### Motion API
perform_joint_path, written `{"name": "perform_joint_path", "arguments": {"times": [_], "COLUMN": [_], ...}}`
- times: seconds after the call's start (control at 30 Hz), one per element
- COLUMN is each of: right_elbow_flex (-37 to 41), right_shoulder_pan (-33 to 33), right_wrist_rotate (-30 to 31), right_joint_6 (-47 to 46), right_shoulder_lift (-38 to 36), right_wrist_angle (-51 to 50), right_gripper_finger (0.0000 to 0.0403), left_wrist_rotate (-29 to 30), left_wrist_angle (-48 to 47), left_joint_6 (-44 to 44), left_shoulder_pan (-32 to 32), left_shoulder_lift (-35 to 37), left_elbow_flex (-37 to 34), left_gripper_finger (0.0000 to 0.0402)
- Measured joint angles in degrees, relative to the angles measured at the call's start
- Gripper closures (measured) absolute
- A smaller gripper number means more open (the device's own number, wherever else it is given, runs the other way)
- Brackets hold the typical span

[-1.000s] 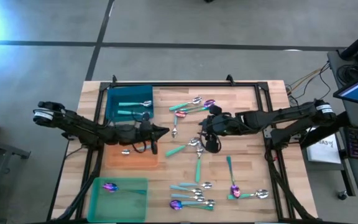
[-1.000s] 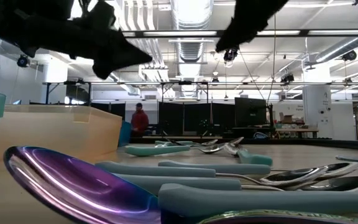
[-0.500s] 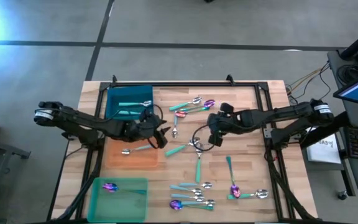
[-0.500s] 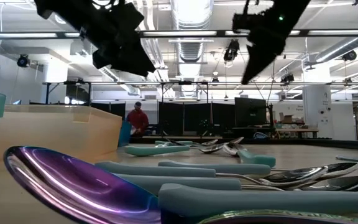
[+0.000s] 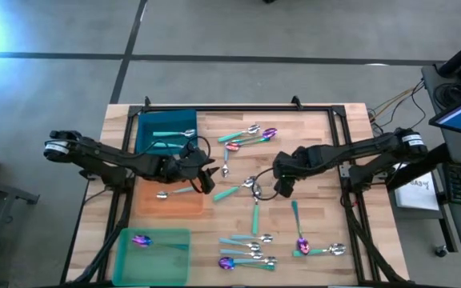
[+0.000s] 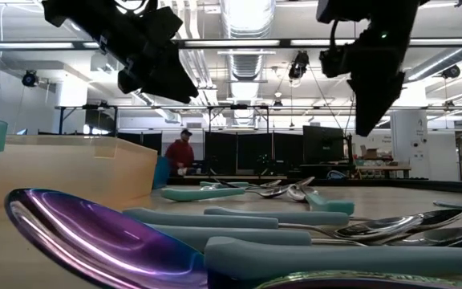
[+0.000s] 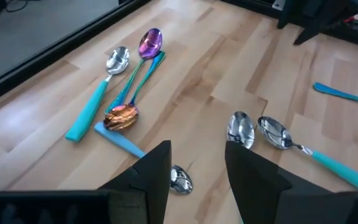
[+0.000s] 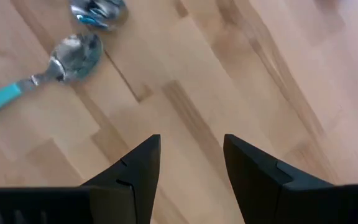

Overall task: Sort silverware by color (type)
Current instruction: Put the blue spoon into the orange bin

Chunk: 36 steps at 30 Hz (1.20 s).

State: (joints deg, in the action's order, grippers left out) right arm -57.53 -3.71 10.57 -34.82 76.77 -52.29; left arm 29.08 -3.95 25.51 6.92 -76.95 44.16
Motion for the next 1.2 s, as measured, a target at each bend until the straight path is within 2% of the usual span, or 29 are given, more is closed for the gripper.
{"name": "perform_joint_path", "arguments": {"times": [0.13, 0.3, 0.57, 0.63, 0.7, 0.77, 0.83, 0.97, 1.03, 1.2], "right_elbow_flex": [-0.1, -2.0, -2.9, -3.4, -4.0, -5.3, -7.1, -10.9, -12.5, -17.0], "right_shoulder_pan": [0.7, 2.0, 2.3, 2.4, 2.9, 3.9, 5.2, 7.8, 8.7, 10.2], "right_wrist_rotate": [-0.3, 0.1, 1.5, 1.5, 1.4, 1.4, 1.5, 1.4, 1.4, 1.4], "right_joint_6": [6.8, 15.2, 50.8, 57.3, 59.8, 58.3, 52.5, 28.9, 20.3, 10.1], "right_shoulder_lift": [2.8, 6.5, 10.6, 11.8, 13.1, 14.8, 17.0, 22.5, 25.2, 31.0], "right_wrist_angle": [6.8, 8.3, 20.2, 23.0, 26.4, 29.6, 30.9, 33.9, 35.4, 37.5], "right_gripper_finger": [0.0236, 0.0236, 0.0236, 0.0236, 0.0236, 0.0236, 0.0236, 0.0236, 0.0236, 0.0237], "left_wrist_rotate": [0.0, 0.0, 0.0, 0.0, 0.0, 0.0, 0.2, 0.5, 0.7, 2.0], "left_wrist_angle": [0.0, -0.2, -0.8, -1.4, -2.7, -4.5, -6.6, -10.1, -11.8, -17.7], "left_joint_6": [-0.5, 1.3, 2.0, 2.0, 2.4, 3.3, 4.2, 5.3, 5.3, 5.3], "left_shoulder_pan": [0.0, -0.2, -0.2, -0.1, -0.1, -0.1, 0.1, 0.6, 0.7, 1.2], "left_shoulder_lift": [0.0, 0.0, 0.0, 0.0, 0.1, 0.5, 0.9, 2.0, 2.8, 5.4], "left_elbow_flex": [0.0, 0.0, 0.0, 0.0, 0.0, 0.0, 0.0, 0.0, 0.0, 0.0], "left_gripper_finger": [0.0267, 0.0267, 0.0267, 0.0268, 0.0268, 0.0268, 0.0268, 0.0268, 0.0268, 0.0268]}}
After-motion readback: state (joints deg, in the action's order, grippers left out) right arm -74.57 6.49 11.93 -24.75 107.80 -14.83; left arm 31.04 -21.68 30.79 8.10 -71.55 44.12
